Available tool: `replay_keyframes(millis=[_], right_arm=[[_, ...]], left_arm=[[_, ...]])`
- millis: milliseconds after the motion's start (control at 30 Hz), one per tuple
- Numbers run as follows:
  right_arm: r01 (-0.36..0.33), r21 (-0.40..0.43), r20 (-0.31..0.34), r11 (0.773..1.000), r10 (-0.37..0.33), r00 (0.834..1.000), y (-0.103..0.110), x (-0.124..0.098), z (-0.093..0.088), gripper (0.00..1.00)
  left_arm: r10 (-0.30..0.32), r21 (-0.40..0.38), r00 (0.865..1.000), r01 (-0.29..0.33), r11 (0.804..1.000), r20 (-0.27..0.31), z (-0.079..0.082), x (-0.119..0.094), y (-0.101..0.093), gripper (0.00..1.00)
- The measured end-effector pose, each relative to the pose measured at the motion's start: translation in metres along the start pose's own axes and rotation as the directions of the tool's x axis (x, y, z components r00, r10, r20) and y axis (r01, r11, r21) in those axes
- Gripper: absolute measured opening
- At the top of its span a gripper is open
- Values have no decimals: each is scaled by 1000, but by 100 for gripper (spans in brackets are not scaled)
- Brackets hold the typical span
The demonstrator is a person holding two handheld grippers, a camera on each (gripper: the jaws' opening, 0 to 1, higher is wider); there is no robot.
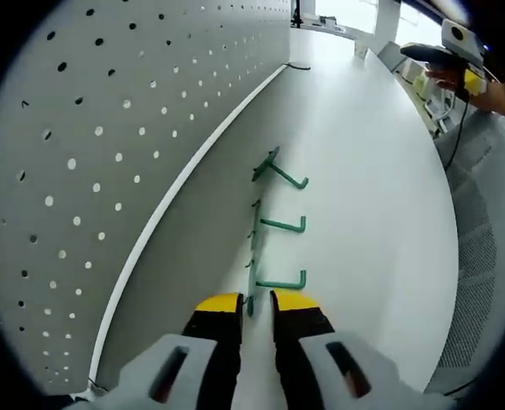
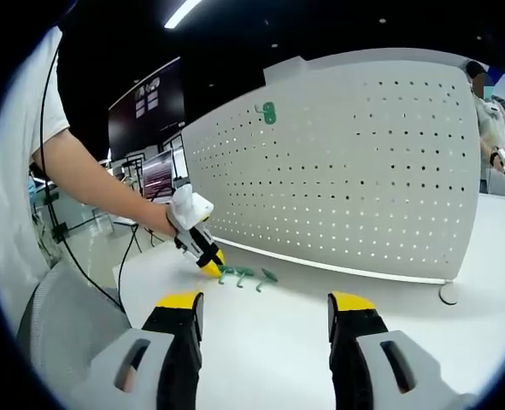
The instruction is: Insert the hook assembly into the mounting plate slot until the hook locks in place.
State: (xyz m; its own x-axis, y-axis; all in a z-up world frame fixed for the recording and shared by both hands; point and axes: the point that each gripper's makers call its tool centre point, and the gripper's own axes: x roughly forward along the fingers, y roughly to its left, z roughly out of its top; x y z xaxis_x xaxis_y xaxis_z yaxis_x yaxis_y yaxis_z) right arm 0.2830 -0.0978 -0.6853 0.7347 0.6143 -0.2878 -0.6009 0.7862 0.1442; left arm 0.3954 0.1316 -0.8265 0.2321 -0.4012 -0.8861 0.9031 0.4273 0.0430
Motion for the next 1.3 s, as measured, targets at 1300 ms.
replay_keyframes(millis=[1300], right_arm=[[0, -11, -5, 1000, 0, 1000, -1, 0, -2, 55]], left_arm=[[45, -15, 998, -44, 999, 45, -2, -8, 9, 2]])
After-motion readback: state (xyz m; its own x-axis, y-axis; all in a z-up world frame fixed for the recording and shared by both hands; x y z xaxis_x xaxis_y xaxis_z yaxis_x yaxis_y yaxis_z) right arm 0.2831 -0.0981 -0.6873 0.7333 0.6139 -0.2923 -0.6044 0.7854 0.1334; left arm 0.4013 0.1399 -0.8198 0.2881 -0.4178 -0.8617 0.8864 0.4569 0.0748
